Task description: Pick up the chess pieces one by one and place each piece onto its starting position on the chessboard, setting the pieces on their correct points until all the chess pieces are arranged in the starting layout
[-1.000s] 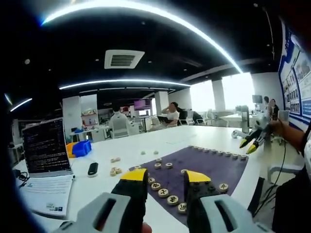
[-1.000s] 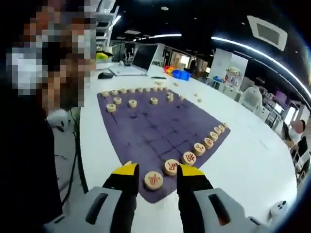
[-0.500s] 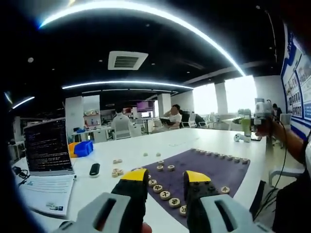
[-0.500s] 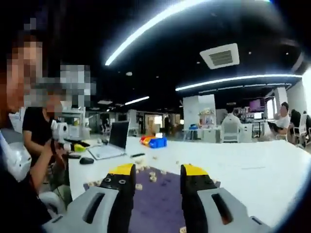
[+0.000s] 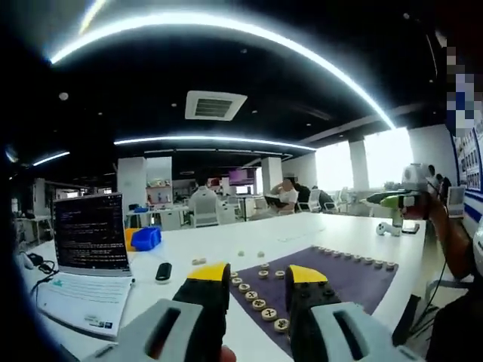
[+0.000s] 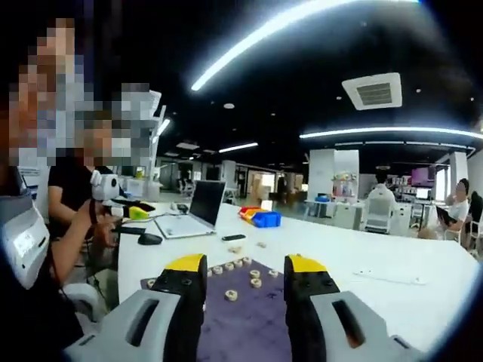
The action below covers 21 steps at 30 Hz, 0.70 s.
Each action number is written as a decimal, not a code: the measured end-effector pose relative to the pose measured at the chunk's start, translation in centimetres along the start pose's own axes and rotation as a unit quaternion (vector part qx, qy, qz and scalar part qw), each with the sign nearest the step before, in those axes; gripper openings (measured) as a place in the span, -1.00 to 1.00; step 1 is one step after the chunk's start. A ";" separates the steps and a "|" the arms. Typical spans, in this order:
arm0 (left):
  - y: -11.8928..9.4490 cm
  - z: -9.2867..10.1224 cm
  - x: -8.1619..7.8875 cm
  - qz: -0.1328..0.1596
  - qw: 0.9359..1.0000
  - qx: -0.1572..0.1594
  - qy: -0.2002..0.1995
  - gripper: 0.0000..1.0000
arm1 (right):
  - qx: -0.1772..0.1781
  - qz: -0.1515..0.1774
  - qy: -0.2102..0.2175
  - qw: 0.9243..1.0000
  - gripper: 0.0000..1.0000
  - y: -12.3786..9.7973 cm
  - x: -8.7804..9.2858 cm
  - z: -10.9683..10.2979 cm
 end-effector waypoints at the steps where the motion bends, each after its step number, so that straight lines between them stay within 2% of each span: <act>1: 0.3 0.1 0.1 -0.001 1.000 0.002 -0.002 -0.38 | -0.001 0.001 0.000 1.000 -0.17 -0.1 0.1 -0.1; 3: 0.7 0.3 0.4 -0.005 1.000 0.005 -0.007 -0.38 | -0.001 -0.005 0.013 1.000 -0.19 0.0 0.5 -0.2; 5: 1.6 0.5 1.0 -0.015 1.000 0.004 -0.008 -0.38 | -0.012 -0.019 -0.001 1.000 -0.19 -0.3 1.1 -0.5; 9: 2.6 0.6 1.7 -0.030 0.999 -0.010 -0.002 -0.38 | -0.018 -0.031 0.001 0.999 -0.21 -1.3 1.5 -0.4; 18: 3.1 1.4 1.5 -0.034 0.999 -0.026 0.021 -0.38 | 0.015 -0.043 -0.024 0.999 -0.21 -4.2 0.9 2.3; 21: 4.1 1.0 2.0 -0.051 0.998 -0.026 0.021 -0.38 | 0.024 -0.048 -0.035 0.998 -0.21 -5.0 0.9 2.9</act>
Point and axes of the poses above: the point that each gripper's makers call its tool centre point, and the gripper's own axes: y roughly forward along the fingers, z roughly to its right, x roughly out of its underside, the point moved 5 cm from there along -y, roughly backward along the fingers, and after that the axes turned 4 degrees about -y, right-handed, at the moved point
